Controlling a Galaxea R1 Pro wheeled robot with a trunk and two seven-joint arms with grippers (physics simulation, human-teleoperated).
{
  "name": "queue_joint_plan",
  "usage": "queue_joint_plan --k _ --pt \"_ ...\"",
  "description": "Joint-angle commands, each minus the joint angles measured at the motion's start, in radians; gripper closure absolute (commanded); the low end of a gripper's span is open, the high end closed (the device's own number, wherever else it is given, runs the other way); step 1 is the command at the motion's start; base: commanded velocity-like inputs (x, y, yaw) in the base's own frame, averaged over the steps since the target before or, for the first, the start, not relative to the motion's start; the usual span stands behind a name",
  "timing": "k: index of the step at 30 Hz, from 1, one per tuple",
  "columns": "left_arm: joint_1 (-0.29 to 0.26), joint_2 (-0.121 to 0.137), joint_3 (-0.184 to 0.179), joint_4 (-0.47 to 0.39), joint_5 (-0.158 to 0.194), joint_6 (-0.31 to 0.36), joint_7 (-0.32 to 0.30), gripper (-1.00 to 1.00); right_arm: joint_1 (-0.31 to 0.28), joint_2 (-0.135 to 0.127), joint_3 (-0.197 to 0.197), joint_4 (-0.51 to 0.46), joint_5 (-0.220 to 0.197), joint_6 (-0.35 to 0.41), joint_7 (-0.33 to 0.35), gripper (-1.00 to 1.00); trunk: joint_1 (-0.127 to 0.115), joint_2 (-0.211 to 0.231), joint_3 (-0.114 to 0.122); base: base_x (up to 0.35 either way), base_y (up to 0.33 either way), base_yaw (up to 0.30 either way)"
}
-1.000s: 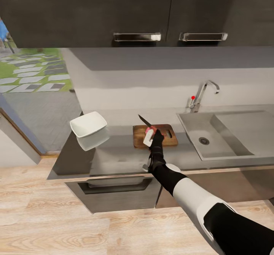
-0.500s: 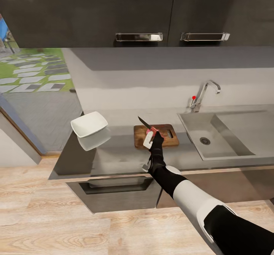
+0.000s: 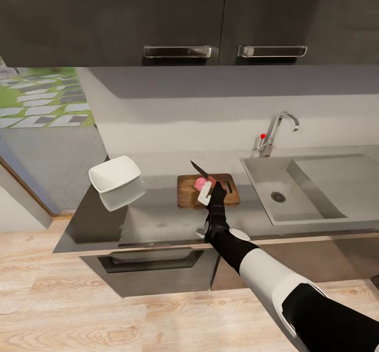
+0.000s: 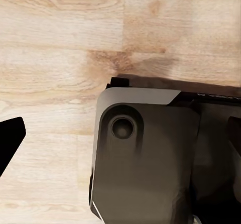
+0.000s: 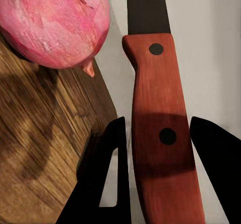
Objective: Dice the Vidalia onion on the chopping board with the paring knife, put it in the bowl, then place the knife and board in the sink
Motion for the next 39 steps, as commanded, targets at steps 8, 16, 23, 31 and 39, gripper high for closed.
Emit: queue_joint_plan --k 8,16,23,31,39 --pt "0.0 0.018 -0.005 0.015 0.008 -0.003 0.01 -1.0 0.016 0.0 -0.006 -0.016 -0.004 -0.009 -0.019 1.0 0.001 -0.002 -0.002 0.003 -0.004 0.0" --pt "0.0 0.017 -0.005 0.032 0.008 -0.004 0.01 -1.0 0.029 0.0 -0.002 -0.055 -0.004 -0.012 -0.015 1.0 0.001 -0.002 -0.002 0.0 0.0 0.0" --pt "0.0 0.017 -0.005 0.034 0.008 -0.004 0.01 -1.0 0.029 0.0 -0.002 -0.057 -0.004 -0.013 -0.016 1.0 0.001 -0.002 -0.002 0.0 0.0 0.0" --pt "0.0 0.015 -0.005 0.035 0.008 -0.004 0.01 -1.0 0.029 0.0 -0.001 -0.056 -0.005 -0.014 -0.017 1.0 0.001 -0.002 -0.002 0.0 -0.169 0.0" --pt "0.0 0.016 -0.005 0.035 0.008 -0.004 0.01 -1.0 0.029 0.0 0.001 -0.057 -0.005 -0.015 -0.017 1.0 0.001 -0.002 -0.002 0.0 -0.313 0.0"
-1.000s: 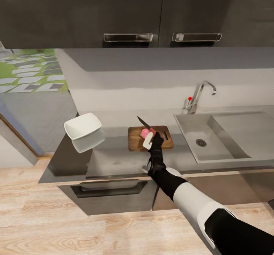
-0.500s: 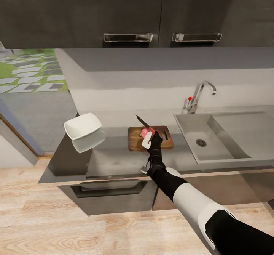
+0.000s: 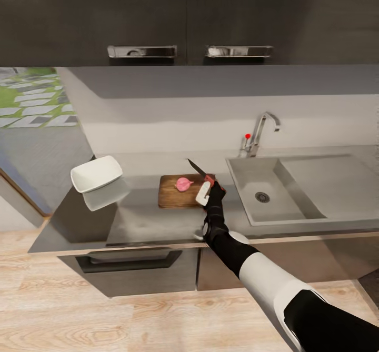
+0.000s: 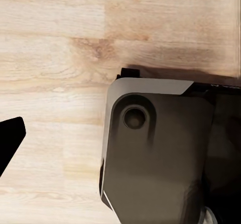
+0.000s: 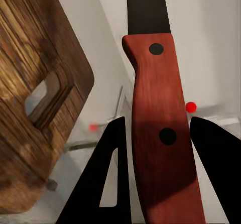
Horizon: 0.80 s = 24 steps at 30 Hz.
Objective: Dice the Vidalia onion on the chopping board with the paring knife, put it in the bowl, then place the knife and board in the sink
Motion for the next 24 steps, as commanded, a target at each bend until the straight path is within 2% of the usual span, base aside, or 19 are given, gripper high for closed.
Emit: queue_joint_plan --k 1,6,24 --pt "0.0 0.001 -0.008 -0.002 0.009 0.002 0.007 -1.0 -0.001 0.0 0.003 0.001 0.007 0.007 -0.002 1.0 0.0 -0.002 -0.002 0.0 -0.318 0.0" --pt "0.0 0.001 -0.008 -0.002 0.009 0.002 0.007 -1.0 -0.001 0.0 0.003 0.0 0.006 -0.016 -0.002 1.0 0.0 -0.002 -0.002 0.0 -0.136 0.0" --pt "0.0 0.001 -0.008 -0.002 0.009 0.002 0.007 -1.0 -0.001 0.0 0.003 0.0 0.004 -0.043 -0.002 1.0 0.0 -0.002 -0.026 0.0 -0.004 0.034"
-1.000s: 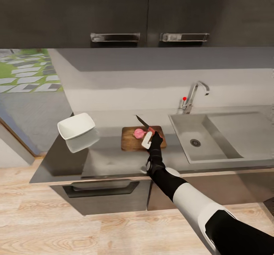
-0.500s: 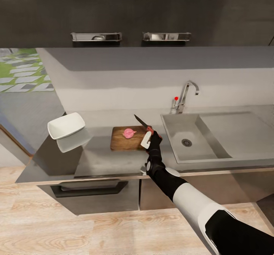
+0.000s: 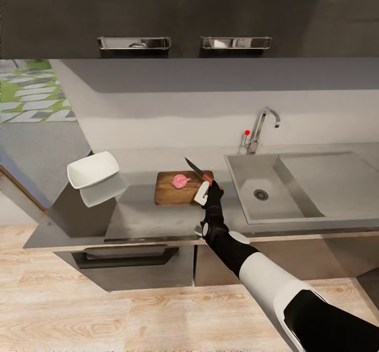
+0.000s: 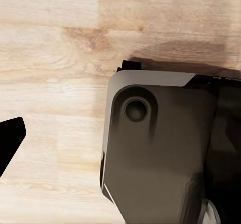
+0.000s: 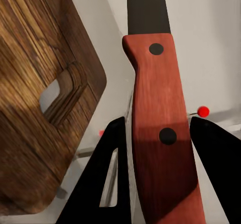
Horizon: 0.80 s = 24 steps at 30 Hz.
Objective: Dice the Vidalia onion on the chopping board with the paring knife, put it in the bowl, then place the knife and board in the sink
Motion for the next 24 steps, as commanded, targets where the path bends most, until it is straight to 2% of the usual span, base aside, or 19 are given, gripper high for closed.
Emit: queue_joint_plan --k 1,14,24 --pt "0.0 0.001 -0.008 -0.002 0.009 0.002 0.007 -1.0 -0.001 0.0 0.004 0.001 0.007 0.008 -0.002 1.0 0.0 -0.002 -0.003 0.0 0.0 0.084" --pt "0.0 0.001 -0.008 -0.002 0.009 0.002 0.007 -1.0 -0.001 0.0 0.004 -0.001 0.007 0.006 -0.002 1.0 0.0 -0.002 -0.015 0.0 0.0 0.058" --pt "0.0 0.001 -0.008 -0.002 0.009 0.002 0.007 -1.0 -0.001 0.0 0.004 -0.001 0.008 0.006 -0.002 1.0 0.0 -0.002 -0.025 0.0 0.0 0.152"
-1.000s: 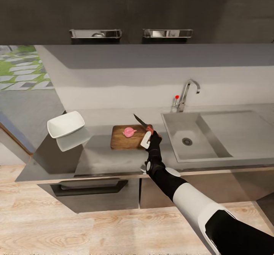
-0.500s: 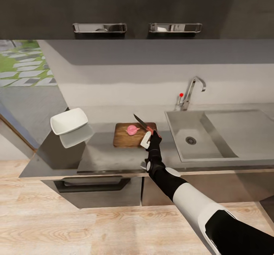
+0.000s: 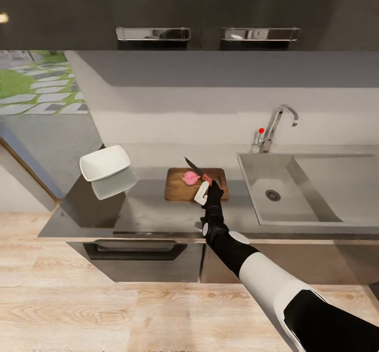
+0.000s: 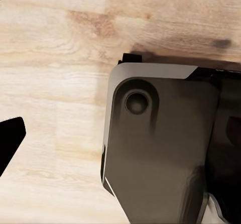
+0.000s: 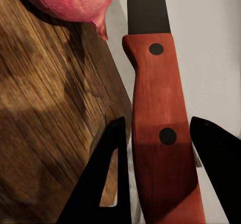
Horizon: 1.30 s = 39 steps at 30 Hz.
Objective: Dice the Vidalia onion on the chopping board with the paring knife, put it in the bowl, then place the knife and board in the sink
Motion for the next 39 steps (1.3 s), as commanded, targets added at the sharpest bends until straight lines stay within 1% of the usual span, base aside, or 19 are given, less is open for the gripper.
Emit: queue_joint_plan --k 1,39 --pt "0.0 0.001 -0.009 -0.002 0.009 0.002 0.007 -1.0 -0.001 0.0 0.003 0.001 0.007 0.009 -0.003 1.0 0.0 -0.002 -0.002 0.0 0.0 0.094" --pt "0.0 0.001 -0.009 -0.002 0.009 0.002 0.007 -1.0 -0.001 0.0 0.003 0.004 0.006 0.01 -0.003 1.0 0.0 -0.002 -0.003 0.0 0.0 0.004"
